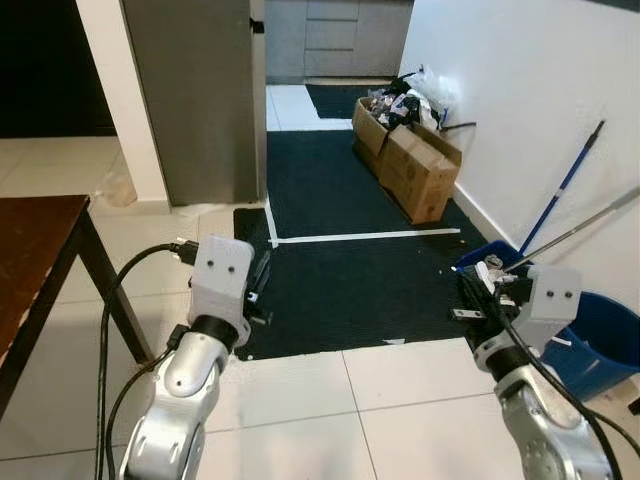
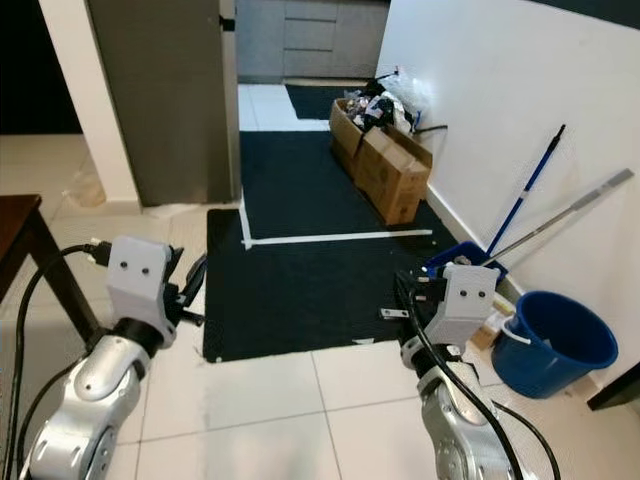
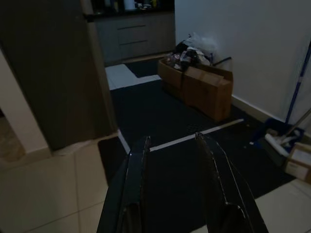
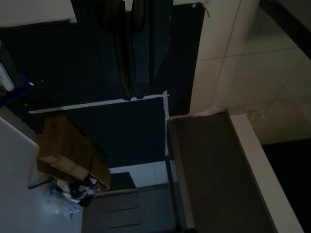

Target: Setting the table

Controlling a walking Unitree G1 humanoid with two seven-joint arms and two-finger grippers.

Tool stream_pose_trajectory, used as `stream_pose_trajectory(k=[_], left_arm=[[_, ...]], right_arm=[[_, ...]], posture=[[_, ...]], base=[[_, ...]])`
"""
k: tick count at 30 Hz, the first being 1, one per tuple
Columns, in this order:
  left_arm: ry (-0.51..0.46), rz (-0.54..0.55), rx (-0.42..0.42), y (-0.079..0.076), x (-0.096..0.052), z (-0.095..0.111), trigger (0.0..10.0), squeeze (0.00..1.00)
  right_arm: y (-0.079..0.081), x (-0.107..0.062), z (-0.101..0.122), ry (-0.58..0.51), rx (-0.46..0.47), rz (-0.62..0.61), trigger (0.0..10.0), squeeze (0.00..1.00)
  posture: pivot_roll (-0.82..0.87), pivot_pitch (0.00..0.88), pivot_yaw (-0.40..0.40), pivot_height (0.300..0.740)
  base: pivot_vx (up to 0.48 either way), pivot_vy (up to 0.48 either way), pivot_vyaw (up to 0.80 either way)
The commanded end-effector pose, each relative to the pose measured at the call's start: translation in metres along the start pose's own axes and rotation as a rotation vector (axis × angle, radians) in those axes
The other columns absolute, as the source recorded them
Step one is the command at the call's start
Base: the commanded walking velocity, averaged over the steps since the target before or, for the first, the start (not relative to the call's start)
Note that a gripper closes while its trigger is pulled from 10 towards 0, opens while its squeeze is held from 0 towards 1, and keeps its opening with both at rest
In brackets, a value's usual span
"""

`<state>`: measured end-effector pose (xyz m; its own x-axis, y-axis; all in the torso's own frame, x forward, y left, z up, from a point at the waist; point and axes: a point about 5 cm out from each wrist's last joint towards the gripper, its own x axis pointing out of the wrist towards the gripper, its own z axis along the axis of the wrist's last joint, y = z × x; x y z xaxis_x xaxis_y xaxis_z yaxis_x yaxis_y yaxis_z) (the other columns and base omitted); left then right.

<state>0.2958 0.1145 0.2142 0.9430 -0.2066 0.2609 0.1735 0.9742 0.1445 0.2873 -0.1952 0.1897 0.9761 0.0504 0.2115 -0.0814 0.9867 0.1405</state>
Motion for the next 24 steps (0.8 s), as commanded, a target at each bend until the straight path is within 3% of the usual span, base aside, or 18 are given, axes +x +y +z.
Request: stream_pose_trajectory(k=[1, 16, 24], left_arm=[[0.010, 0.010, 0.008, 0.003, -0.001, -0.003, 10.0, 0.00], [0.016, 0.012, 0.001, 0.002, 0.000, -0.005, 10.0, 0.00], [0.036, 0.001, -0.028, -0.001, -0.002, -0.006, 10.0, 0.00]], right_arm=[[0.002, -0.002, -0.006, 0.026, 0.007, 0.008, 10.0, 0.00], [0.006, -0.003, -0.010, 0.043, -0.015, 0.048, 10.0, 0.00], [0.015, -0.005, -0.012, 0.057, -0.019, 0.117, 10.0, 0.00]], posture=[[0.03, 0.083, 0.019, 0.740], [0.03, 0.083, 0.020, 0.740], [0.03, 0.080, 0.020, 0.740]], base=[[0.480, 0.000, 0.00], [0.455, 0.000, 0.00], [0.000, 0.000, 0.00]])
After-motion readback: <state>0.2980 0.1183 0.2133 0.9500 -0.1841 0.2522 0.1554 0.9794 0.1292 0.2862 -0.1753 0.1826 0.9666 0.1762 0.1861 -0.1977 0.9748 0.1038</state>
